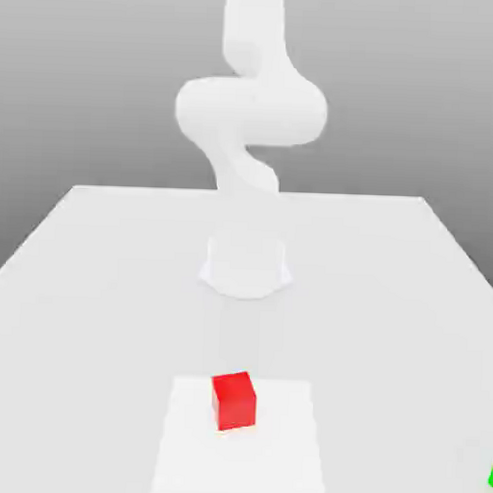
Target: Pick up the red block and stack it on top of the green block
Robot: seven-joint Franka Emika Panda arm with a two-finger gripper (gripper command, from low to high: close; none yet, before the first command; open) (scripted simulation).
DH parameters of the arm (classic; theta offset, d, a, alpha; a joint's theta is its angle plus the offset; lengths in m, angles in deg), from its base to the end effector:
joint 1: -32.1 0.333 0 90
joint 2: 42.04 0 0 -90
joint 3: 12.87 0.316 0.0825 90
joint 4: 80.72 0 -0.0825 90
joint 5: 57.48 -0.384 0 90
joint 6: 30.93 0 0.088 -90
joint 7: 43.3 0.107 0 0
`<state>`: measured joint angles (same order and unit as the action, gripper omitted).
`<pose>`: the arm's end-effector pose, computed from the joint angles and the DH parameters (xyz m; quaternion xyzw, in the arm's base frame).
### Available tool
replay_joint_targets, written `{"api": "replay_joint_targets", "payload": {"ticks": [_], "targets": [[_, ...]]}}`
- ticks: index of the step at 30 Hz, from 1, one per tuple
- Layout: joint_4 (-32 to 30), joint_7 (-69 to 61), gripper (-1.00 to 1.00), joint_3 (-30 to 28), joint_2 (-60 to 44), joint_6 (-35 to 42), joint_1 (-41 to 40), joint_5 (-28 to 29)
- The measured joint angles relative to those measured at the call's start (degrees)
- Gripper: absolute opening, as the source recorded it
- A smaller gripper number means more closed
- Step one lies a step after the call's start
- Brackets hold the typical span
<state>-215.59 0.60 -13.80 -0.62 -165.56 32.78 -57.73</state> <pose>0.3778 -0.0036 0.6612 -0.8672 0.3526 -0.3235 0.1379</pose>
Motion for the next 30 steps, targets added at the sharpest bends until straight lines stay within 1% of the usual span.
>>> {"api": "replay_joint_targets", "payload": {"ticks": [13,18,22,25,26,30], "targets": [[-18.24,-11.24,0.0,-4.3,-27.7,-17.58,3.47,-0.84],[-25.23,-14.6,0.0,-5.02,-38.58,-24.56,3.67,0.21],[-25.44,-16.62,0.0,-4.19,-46.84,-31.23,3.31,-1.57],[-24.64,-18.11,0.0,-2.2,-53.04,-36.5,1.8,-3.58],[-24.46,-18.36,-1.0,-1.7,-54.36,-37.62,1.38,-3.93],[-24.46,-18.28,-1.0,-1.69,-54.36,-37.58,1.35,-3.85]]}}
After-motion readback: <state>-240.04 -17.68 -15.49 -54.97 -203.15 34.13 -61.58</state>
